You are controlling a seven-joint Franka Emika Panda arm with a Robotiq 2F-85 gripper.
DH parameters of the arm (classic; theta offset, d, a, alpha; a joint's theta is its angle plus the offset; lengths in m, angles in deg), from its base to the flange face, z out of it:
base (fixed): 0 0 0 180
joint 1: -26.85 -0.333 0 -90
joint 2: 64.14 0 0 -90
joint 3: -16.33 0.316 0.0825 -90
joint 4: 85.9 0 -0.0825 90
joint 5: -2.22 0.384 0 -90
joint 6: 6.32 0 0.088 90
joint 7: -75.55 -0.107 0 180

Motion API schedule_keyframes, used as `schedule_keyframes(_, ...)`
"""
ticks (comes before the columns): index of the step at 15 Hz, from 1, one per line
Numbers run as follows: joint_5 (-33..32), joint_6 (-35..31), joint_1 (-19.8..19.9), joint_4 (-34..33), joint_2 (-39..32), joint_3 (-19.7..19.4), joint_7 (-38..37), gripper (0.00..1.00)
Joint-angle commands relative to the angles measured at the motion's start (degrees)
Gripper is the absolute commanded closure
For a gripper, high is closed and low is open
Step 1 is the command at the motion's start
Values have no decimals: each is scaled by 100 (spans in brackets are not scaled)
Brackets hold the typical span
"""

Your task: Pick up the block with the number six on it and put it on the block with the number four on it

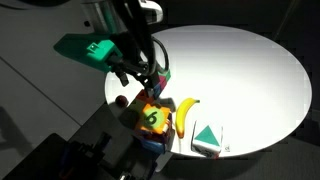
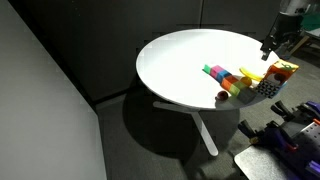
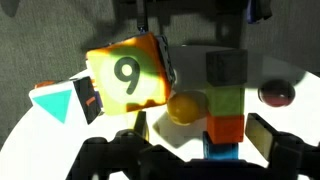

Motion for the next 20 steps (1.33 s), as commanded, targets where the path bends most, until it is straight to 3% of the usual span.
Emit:
schedule_keyframes(1,235,-209,-101,-107,31,80,-112,0)
schedule_keyframes(11,269,282,-221,-151,580,340,-388,0)
schedule_keyframes(20,377,1565,-256,-344,1098,477,-678,0)
